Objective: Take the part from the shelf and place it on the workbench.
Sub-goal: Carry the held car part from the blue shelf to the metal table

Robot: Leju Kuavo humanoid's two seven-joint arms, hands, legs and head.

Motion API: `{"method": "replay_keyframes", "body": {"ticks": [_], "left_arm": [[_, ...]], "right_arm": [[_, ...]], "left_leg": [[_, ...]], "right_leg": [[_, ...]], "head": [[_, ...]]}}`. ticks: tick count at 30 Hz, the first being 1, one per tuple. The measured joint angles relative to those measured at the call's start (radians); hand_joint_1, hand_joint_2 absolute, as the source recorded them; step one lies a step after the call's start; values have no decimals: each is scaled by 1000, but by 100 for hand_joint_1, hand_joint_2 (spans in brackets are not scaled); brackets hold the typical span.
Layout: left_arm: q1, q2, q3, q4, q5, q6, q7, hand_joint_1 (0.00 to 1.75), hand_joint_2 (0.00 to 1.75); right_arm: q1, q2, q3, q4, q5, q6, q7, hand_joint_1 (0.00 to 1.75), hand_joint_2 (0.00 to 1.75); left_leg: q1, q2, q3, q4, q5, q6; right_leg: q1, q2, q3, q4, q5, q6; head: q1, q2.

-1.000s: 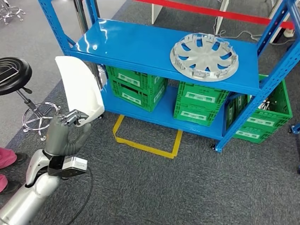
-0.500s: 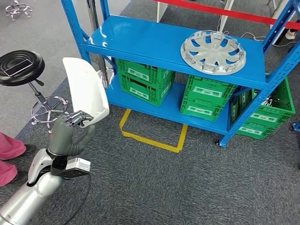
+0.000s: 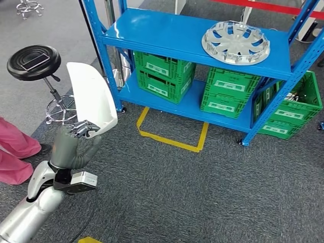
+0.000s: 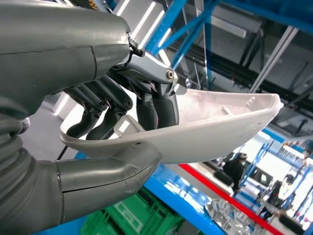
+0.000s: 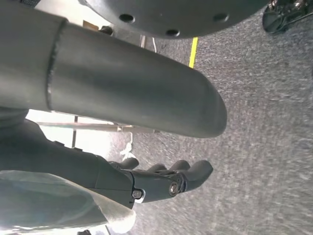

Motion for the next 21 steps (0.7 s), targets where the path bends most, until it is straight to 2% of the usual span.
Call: {"method": "replay_keyframes", "body": {"ticks": [1, 2, 3, 4, 5, 7, 8, 9, 10, 11, 12, 13, 14, 15, 16, 17, 18, 19, 20, 21], "left_arm": [[0, 0, -1, 0, 0, -2, 1, 175, 175], [0, 1, -1, 1, 0, -4, 3, 175, 175], [-1, 1, -2, 1, 0, -6, 4, 175, 175], [-3, 1, -3, 1, 1, -7, 5, 175, 175], [-5, 0, -4, 1, 3, -8, 5, 175, 175], [-7, 0, -6, 1, 5, -9, 6, 175, 175], [-8, 0, -6, 2, 6, -10, 7, 175, 175], [-8, 0, -7, 2, 6, -11, 7, 175, 175], [-9, 0, -8, 2, 6, -12, 7, 175, 175], [-9, 0, -8, 2, 6, -12, 7, 175, 175], [-10, 0, -8, 2, 6, -12, 7, 175, 175], [-11, 0, -8, 2, 6, -12, 7, 175, 175], [-11, 0, -8, 2, 6, -12, 7, 175, 175], [-12, 0, -8, 2, 7, -12, 7, 175, 175], [-12, 0, -8, 2, 7, -12, 7, 175, 175], [-12, 0, -9, 2, 8, -12, 7, 175, 175], [-11, 0, -10, 2, 8, -12, 7, 175, 175], [-10, 0, -11, 2, 11, -14, 7, 175, 175], [-9, 1, -11, 3, 15, -17, 7, 175, 175], [-9, 1, -12, 3, 21, -22, 7, 175, 175]], "right_arm": [[1, 1, 0, 0, 1, -1, 1, 0, 0], [3, 1, 0, 0, 1, -1, 2, 0, 0], [5, 1, 0, 0, 2, -1, 2, 0, 0], [6, 1, 0, 1, 2, -1, 3, 0, 0], [6, 1, 0, 1, 2, -1, 3, 0, 0], [5, 1, 0, 1, 2, -2, 4, 0, 0], [5, 1, 0, 1, 2, -2, 5, 0, 0], [5, 1, 0, 1, 2, -2, 5, 0, 0], [4, 2, 0, 1, 2, -2, 5, 0, 0], [4, 2, 0, 1, 2, -2, 5, 0, 0], [3, 2, 0, 1, 2, -2, 5, 0, 0], [2, 3, 0, 1, 2, -2, 5, 0, 0], [0, 3, 0, 1, 2, -2, 5, 0, 0], [0, 3, 0, 1, 2, -2, 5, 0, 0], [-1, 3, 0, 1, 2, -2, 5, 0, 0], [-1, 3, 0, 1, 2, -3, 5, 0, 0], [-1, 3, 0, 1, 3, -3, 5, 0, 0], [-1, 3, 0, 1, 3, -3, 5, 0, 0], [-1, 3, -1, 1, 4, -3, 5, 0, 0], [-1, 3, -1, 1, 4, -3, 5, 0, 0]], "left_leg": [[-4, -1, 3, -11, -7, 13], [-5, 1, -8, -3, -2, 28], [-5, 3, -18, 0, 6, 39], [-6, 5, -30, 1, 17, 51], [-7, 7, -44, 1, 31, 63], [-12, 9, -79, 2, 60, 74], [-15, 9, -97, 3, 74, 76], [-18, 9, -116, 3, 89, 77], [-21, 9, -134, 3, 103, 76], [-24, 8, -151, 3, 117, 75], [-25, 8, -165, 3, 130, 74], [-26, 7, -177, 3, 141, 71], [-25, 7, -185, 3, 153, 67], [-23, 7, -190, 1, 164, 61], [-18, 7, -192, -4, 176, 54], [-14, 7, -195, -11, 190, 47], [-10, 7, -199, -17, 192, 42], [-8, 6, -205, -11, 173, 39], [-9, 6, -213, 13, 134, 37], [-10, 6, -222, 59, 80, 38]], "right_leg": [[-1, 1, -5, 5, 8, 5], [-2, 1, -9, 5, 16, 10], [-4, 2, -15, 10, 7, 15], [-7, 4, -24, 27, -21, 19], [-8, 6, -36, 64, -70, 24], [-10, 10, -61, 189, -180, 28], [-10, 11, -67, 254, -209, 29], [-10, 11, -64, 299, -210, 28], [-10, 12, -48, 314, -189, 24], [-9, 13, -14, 294, -158, 19], [-7, 16, 38, 238, -136, 10], [-4, 19, 104, 155, -137, 0], [0, 22, 166, 67, -153, -6], [6, 25, 211, -2, -173, -8], [12, 26, 233, -45, -187, -8], [15, 26, 234, -64, -181, -6], [17, 23, 229, -71, -165, -9], [18, 19, 220, -78, -148, -15], [17, 16, 210, -84, -132, -21], [16, 12, 198, -84, -119, -26]], "head": [[-1, 0], [-1, 0], [0, 0], [2, 0], [4, 0], [8, 0], [8, 0], [7, 0], [7, 0], [7, 0], [7, 0], [7, 0], [7, 0], [7, 0], [7, 0], [7, 0], [7, 0], [6, 0], [5, 0], [4, 0]]}}
